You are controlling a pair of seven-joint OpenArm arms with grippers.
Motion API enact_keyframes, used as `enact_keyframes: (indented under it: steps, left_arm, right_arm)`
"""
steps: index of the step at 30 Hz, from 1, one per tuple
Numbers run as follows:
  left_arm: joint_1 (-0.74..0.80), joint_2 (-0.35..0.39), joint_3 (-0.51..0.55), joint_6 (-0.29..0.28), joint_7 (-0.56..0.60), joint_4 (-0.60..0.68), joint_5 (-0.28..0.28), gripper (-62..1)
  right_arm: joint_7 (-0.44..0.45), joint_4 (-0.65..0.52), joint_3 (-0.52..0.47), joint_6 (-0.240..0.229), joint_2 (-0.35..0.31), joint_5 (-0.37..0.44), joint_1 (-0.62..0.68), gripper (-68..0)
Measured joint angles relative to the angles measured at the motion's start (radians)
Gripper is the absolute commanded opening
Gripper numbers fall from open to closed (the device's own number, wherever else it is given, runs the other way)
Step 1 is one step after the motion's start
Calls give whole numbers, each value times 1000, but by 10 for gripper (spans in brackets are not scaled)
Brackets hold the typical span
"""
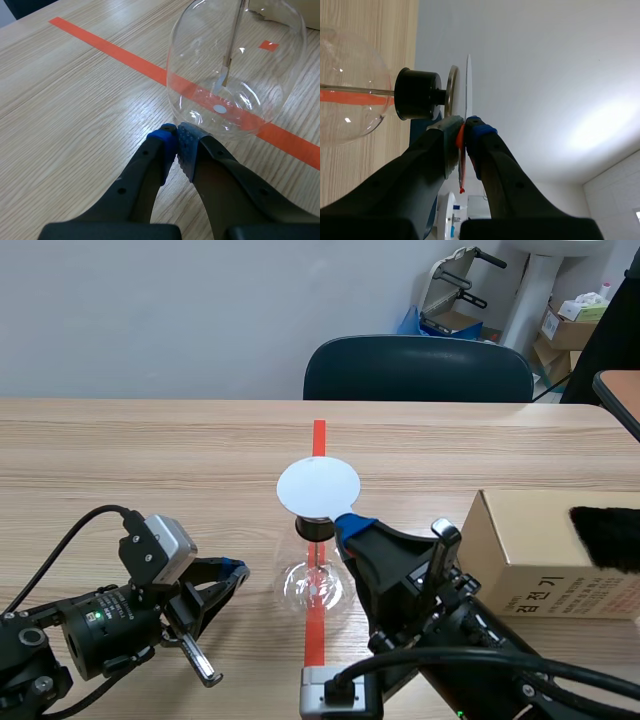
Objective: Do the electroscope experiment
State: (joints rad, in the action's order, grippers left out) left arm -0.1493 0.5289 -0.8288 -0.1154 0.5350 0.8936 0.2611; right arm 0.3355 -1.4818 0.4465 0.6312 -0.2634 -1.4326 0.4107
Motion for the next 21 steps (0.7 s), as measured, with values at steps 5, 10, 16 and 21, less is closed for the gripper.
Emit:
enact_keyframes:
  steps: [5, 10, 16, 21]
  left_arm:
    - [0, 0, 0, 0, 0, 0, 0, -569]
    - [0, 0, 0, 0, 0, 0, 0, -569]
    - [0, 0, 0, 0, 0, 0, 0, -569]
    - [0, 0, 0, 0, 0, 0, 0, -569]
  right_arm:
    - [0, 0, 0, 0, 0, 0, 0, -658]
    - [0, 0, 0, 0, 0, 0, 0, -658]
    - [-50, 0, 0, 0, 0, 0, 0, -658]
    - [-161, 0, 0, 0, 0, 0, 0, -658]
